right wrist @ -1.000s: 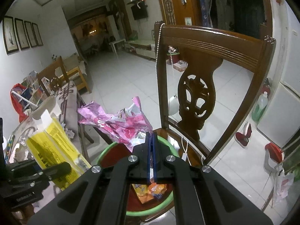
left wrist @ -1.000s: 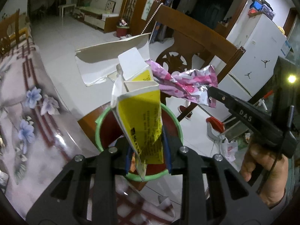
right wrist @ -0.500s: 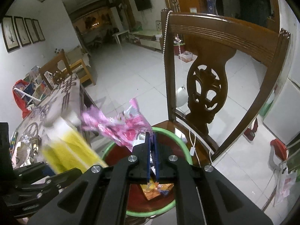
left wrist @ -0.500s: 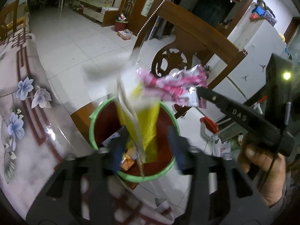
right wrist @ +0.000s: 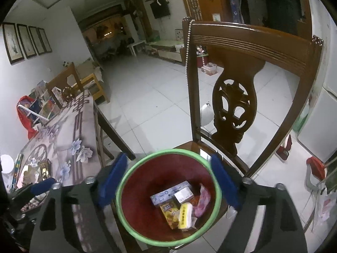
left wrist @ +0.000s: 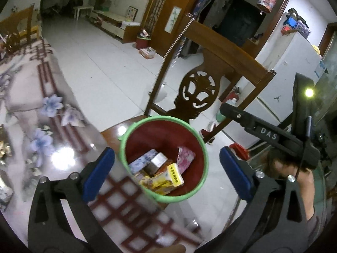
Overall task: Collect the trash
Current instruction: 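Move both open tools back from the bucket to the trash on the table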
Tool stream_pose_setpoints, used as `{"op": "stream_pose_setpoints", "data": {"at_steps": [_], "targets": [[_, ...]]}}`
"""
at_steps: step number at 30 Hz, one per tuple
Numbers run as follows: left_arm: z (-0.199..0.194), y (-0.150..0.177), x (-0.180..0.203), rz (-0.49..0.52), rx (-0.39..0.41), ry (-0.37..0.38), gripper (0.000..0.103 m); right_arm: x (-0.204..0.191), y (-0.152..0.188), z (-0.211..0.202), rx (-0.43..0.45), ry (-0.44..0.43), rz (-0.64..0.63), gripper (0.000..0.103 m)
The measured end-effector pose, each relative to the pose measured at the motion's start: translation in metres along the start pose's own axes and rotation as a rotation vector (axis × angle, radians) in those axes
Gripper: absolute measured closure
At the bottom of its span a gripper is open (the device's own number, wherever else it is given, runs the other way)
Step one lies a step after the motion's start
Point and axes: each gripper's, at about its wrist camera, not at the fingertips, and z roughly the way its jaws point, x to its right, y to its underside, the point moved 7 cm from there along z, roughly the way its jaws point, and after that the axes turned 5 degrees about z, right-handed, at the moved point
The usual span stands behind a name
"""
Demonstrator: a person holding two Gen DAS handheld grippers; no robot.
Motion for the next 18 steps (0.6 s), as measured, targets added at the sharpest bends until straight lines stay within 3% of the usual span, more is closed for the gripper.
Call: {"op": "stream_pose_setpoints", "data": {"at_steps": [10, 18], "targets": [[-0.072, 0.017, -0.036, 0.016, 0.067, -0.19, 0.006, -0.067, 0.011, -0.009, 0.007, -0.084, -0.127, 0.011], [-0.149, 0.049, -0.096, -0.087, 0.103, -0.342, 0.005, -0.153, 0.03, -0.012, -0.029, -0.216, -0.246, 0.01]]}}
